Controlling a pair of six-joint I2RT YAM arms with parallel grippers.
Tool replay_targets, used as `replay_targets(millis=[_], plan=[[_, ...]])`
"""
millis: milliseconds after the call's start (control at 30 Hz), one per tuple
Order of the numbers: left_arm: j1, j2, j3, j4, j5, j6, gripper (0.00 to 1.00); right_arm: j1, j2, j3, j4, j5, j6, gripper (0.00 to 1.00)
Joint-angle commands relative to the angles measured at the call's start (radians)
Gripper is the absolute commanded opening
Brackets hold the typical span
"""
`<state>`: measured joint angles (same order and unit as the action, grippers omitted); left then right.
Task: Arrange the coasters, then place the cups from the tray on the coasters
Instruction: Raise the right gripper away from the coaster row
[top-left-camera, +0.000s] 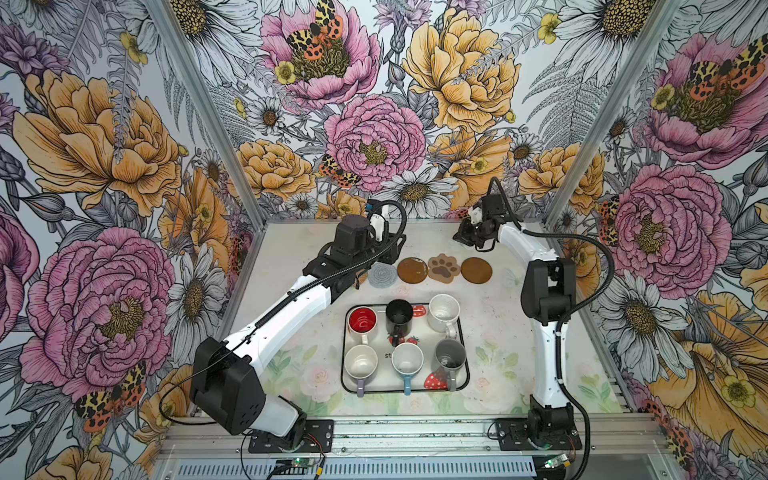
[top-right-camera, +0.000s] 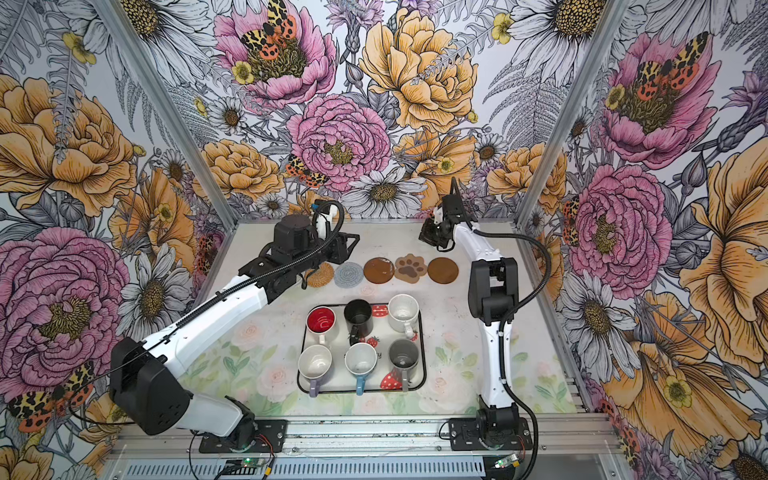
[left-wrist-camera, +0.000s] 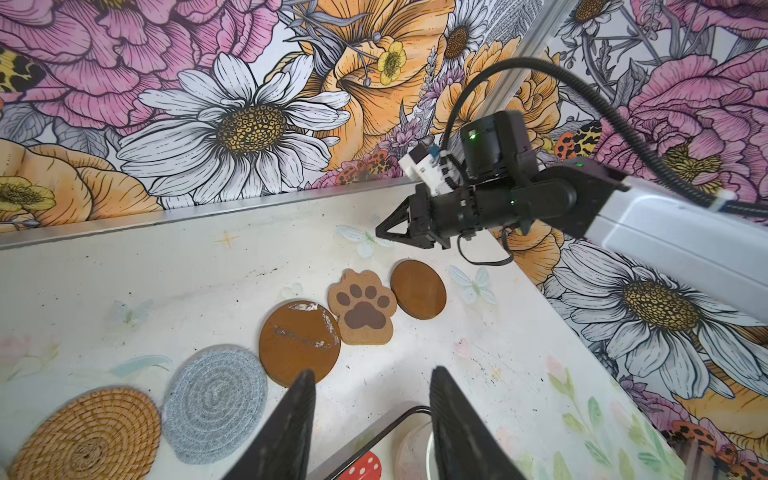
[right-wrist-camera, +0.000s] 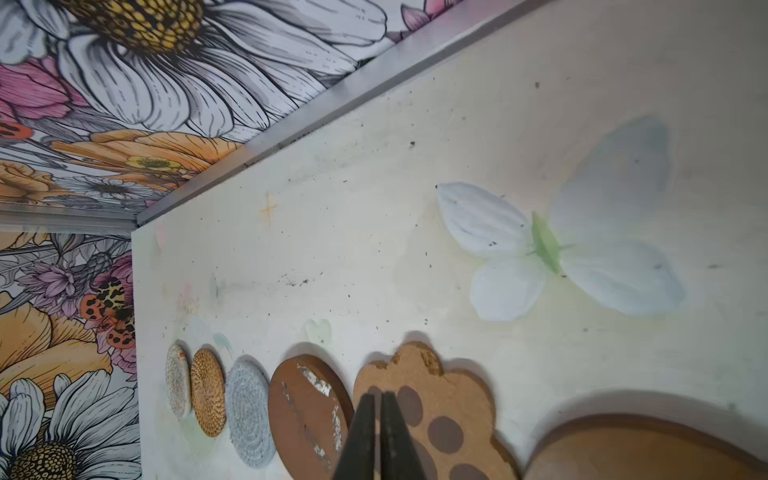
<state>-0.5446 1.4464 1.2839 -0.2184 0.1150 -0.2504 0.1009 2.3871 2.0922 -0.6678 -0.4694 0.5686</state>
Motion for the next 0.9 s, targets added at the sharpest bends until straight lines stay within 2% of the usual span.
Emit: replay_targets(millis=[0,333,867], plan=[[0.009,-0.046,-0.026,0.03,-0.037,0.026,0.47,0.022,0.073,0.101,-0.006,-0.025,0.042,0.08],[0.013,-0.064,-0.051,0.057,-0.038,0.034,0.47,0.061,0.22,0.244,-0.005,-0.027,0.101,0.08],[0.021,-0.058,-0.048,0.048,-0.041,0.059,0.47,0.058,0.22,0.18,-0.013,0.009,0.094,0.08]])
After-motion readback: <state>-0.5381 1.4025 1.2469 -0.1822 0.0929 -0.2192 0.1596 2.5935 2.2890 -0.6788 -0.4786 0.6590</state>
